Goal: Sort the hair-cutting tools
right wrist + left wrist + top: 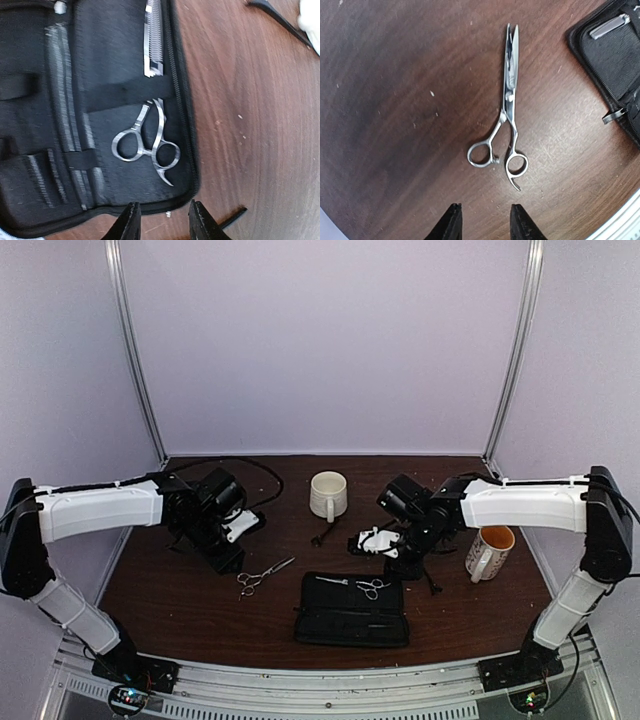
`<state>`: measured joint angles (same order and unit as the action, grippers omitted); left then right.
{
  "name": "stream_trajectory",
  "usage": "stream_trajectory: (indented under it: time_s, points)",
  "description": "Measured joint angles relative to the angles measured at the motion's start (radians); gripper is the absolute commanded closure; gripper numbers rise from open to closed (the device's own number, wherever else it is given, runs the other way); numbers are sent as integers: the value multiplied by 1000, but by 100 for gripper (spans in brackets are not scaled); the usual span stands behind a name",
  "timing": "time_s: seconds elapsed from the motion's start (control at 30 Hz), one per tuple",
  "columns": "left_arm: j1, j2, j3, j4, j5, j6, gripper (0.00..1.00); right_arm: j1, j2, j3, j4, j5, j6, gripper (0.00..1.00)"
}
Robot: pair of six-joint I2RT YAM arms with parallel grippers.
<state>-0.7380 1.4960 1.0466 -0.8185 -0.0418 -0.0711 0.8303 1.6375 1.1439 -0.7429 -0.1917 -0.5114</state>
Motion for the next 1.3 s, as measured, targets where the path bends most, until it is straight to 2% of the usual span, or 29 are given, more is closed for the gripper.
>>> stream_trajectory:
  time_s: [0.13, 0.27, 0.4, 0.8, 0.97, 1.3]
  points:
    - [14, 3, 22, 18, 31, 45, 53, -10, 28, -8, 17, 51, 11, 65]
    - [17, 51, 32, 34, 36, 59, 51, -12, 74, -11, 29, 69, 14, 65]
    - [18, 129, 33, 43, 42, 64, 63, -13, 100, -11, 38, 76, 20, 65]
    - [18, 237, 44, 69, 48, 70, 72, -18, 103, -11, 49, 77, 21, 65]
    - [18, 270, 50, 76, 47, 70, 73, -19, 105, -11, 48, 76, 21, 65]
    - [19, 320, 68, 82, 32, 62, 85, -19, 112, -10, 48, 73, 21, 65]
